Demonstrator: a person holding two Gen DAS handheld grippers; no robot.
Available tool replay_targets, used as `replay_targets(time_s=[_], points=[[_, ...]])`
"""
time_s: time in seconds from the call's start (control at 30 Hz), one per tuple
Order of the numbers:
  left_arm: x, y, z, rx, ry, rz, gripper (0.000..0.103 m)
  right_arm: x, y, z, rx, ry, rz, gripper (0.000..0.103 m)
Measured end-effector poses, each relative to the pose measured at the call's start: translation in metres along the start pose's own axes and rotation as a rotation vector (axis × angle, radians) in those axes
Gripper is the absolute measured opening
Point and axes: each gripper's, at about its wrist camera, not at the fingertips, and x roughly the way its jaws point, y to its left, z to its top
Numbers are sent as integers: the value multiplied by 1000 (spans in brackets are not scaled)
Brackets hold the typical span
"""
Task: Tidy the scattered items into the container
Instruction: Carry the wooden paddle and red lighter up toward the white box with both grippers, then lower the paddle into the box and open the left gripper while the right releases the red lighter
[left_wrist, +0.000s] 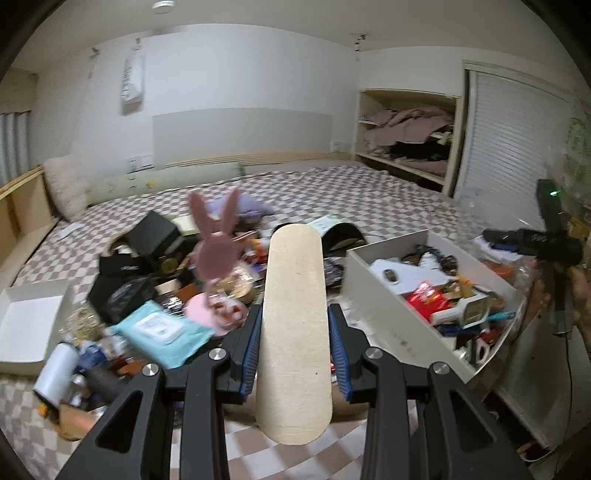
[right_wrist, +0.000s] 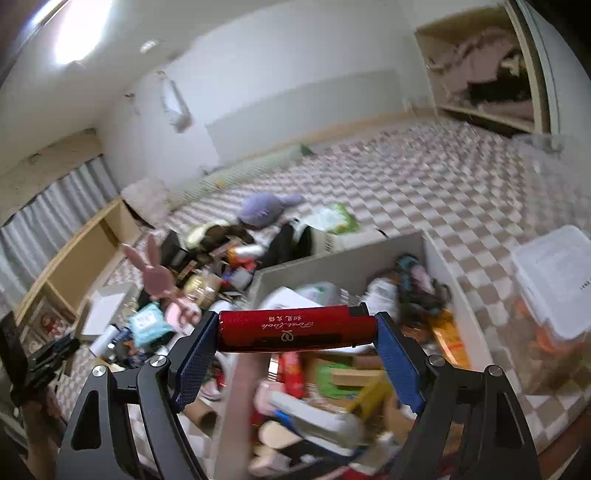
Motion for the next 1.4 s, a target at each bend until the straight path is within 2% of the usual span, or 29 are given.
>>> replay_targets(time_s=[0.13, 0.27, 0.4, 0.63, 0.73, 0.8, 1.0, 1.17, 1.4], points=[[24, -31, 11, 27, 19, -48, 34, 12, -22, 1, 7, 61, -39, 83], [44, -61, 24, 57, 34, -102, 34, 16, -33, -5, 5, 82, -47, 83], [65, -85, 34, 80, 54, -141, 34, 17, -43, -10, 13, 83, -45, 83], [100, -128, 51, 119, 89, -208, 34, 26, -52, -14, 14, 62, -104, 83], [116, -145, 58, 135, 104, -235, 34, 27, -56, -13, 35, 44, -84, 86], [126, -150, 60, 139, 119, -239, 34, 27, -58, -12, 50, 34, -64, 94], [161, -168, 68, 169, 171, -256, 34, 22, -56, -14, 36, 8, -25, 94], [196, -185, 71, 186, 258, -294, 34, 23, -54, -25, 13, 27, -11, 94], [241, -211, 72, 244, 328, -279, 34, 21, -57, -35, 4, 36, 3, 94]])
